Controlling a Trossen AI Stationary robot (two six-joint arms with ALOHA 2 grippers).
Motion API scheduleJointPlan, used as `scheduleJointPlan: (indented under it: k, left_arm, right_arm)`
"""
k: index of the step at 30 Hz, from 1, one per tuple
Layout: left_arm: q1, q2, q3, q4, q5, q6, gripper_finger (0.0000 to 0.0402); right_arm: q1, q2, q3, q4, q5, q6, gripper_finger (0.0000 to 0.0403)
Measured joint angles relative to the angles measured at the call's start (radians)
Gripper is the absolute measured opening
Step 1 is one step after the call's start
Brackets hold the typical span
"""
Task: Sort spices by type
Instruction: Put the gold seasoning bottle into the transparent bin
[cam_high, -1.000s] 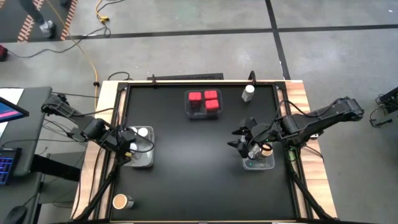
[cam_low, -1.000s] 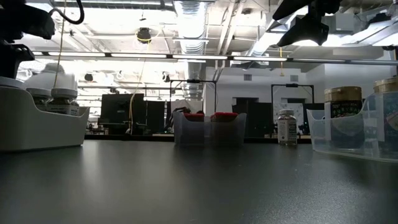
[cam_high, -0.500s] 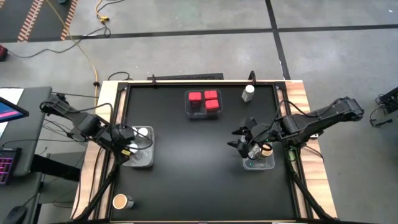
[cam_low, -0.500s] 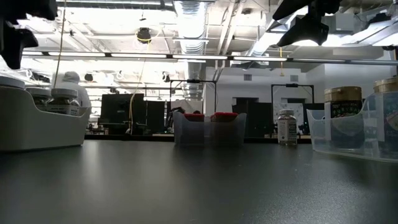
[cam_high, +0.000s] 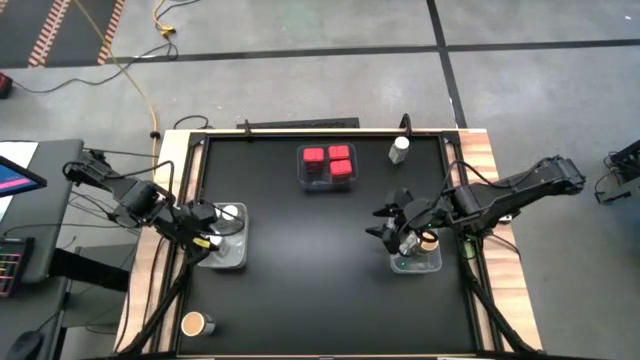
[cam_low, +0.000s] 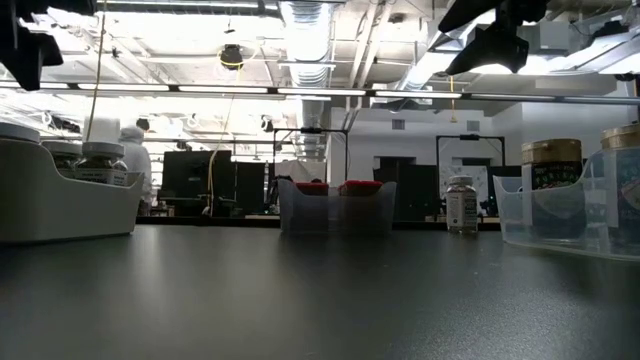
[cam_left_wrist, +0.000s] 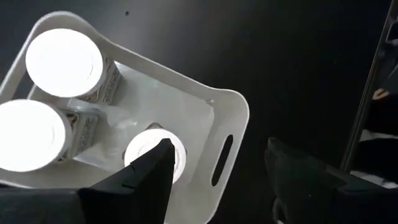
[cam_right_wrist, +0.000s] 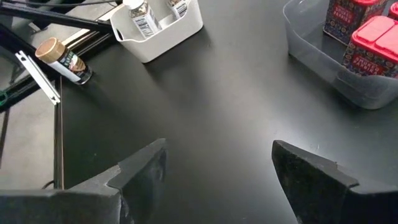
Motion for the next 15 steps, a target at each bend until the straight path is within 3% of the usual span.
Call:
scheduleJointPlan:
  k: [8, 15]
  left_arm:
    - [-0.006, 0.058, 0.000, 0.044, 0.060, 0.180, 0.0238]
    - [-0.043, 0.223, 0.068, 0.033, 0.124, 0.323, 0.0238]
  right_arm:
    - [0.000, 0.000, 0.000, 0.000, 0.000, 0.038, 0.0315]
    - [0.000, 0.000, 0.000, -0.001, 0.000, 0.101, 0.0315]
